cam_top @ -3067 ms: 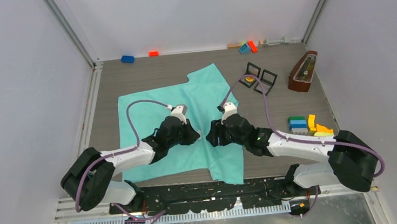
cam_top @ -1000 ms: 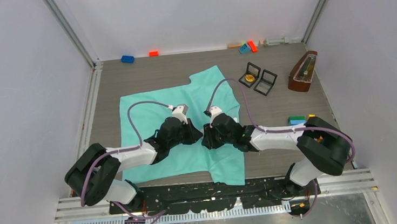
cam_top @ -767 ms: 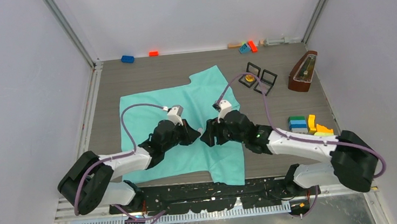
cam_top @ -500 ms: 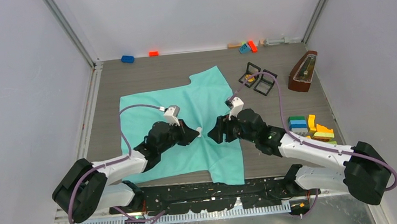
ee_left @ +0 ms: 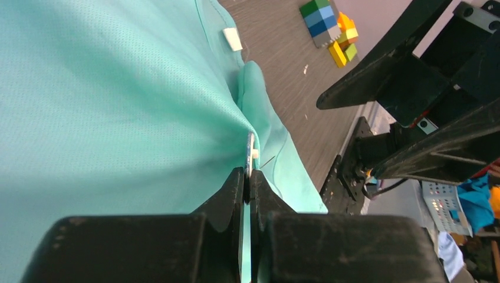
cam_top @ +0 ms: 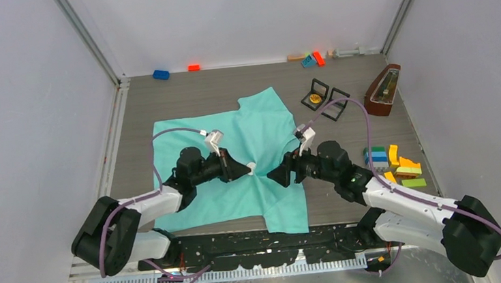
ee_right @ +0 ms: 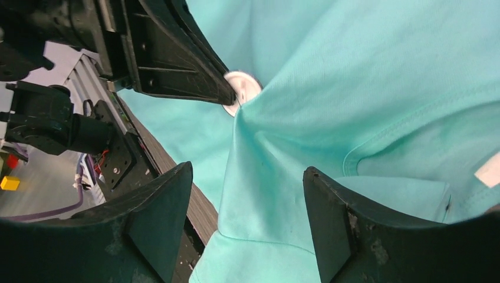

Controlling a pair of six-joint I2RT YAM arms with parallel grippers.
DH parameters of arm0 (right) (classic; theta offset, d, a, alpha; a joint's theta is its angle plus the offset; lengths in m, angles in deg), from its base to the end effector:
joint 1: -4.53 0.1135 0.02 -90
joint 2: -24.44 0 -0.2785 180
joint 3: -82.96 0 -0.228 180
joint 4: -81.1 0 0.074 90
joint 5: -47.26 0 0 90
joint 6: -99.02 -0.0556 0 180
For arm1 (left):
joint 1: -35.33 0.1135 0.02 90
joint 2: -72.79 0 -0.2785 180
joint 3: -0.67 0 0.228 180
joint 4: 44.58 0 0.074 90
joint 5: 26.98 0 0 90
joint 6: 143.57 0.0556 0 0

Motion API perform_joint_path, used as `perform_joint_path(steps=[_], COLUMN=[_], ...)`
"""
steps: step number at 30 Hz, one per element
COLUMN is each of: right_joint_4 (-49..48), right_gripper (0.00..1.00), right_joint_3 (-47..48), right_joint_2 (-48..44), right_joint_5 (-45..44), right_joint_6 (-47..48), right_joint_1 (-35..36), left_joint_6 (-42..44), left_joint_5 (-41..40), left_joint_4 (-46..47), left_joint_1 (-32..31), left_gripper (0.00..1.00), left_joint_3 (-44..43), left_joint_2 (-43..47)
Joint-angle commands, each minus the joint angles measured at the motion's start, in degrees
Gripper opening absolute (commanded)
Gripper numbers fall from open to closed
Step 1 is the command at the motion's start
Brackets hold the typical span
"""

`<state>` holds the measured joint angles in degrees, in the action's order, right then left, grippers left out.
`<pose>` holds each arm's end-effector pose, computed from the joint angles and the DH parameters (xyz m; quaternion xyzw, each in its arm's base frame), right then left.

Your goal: Pin the brooch onto the clothing

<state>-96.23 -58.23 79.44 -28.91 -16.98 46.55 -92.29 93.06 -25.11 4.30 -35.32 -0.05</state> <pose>0.1399 0.1440 0.2367 -0.1819 0.7899 0.4042 0.4239 0.1886 -0.1459 0.2064 0.1009 0.7868 -0.4983 0.3498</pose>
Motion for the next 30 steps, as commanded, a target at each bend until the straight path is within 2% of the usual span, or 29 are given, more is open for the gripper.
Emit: perform_joint_path(steps=[1,5,8,11,17,26,30], right_joint_4=[-5.8,-9.7,-15.4,-16.8,-22.9,-24.8,-25.1], right_gripper=[0.74,0.74,0.73,0.7,0.68,0.63,0.55], right_joint_3=[0.2,-0.4,-1.2,-0.7,-2.3,0.7,1.3], right_joint_2=[-0.3,2.4,5.9,9.0,13.4,18.1,18.5], right_joint_5=[6.6,7.3,9.2,10.2,12.7,18.6,20.0], right_joint_6=[4.7,6.0,6.5,7.2,7.9,6.7,6.2], right_joint_1=[-1.3,-1.5,-1.5,-1.5,-1.5,-1.5,-1.5], left_joint_6=[1.1,2.5,1.5,0.9,0.7,0.5,0.5], left_joint_5=[12.2,18.5,22.2,24.5,27.3,28.6,28.8], left_joint_4=[5.3,5.5,8.8,11.6,13.0,13.3,13.3], left_joint_1=[2.1,3.4,4.0,4.0,4.0,4.0,4.0], left_gripper=[0.0,0.0,0.0,0.0,0.0,0.0,0.0], left_joint_3=[-0.3,-2.0,-1.8,-1.4,-1.6,-1.8,-1.9], left_joint_2=[-1.7,-3.9,-5.6,-6.7,-6.7,-6.4,-6.6])
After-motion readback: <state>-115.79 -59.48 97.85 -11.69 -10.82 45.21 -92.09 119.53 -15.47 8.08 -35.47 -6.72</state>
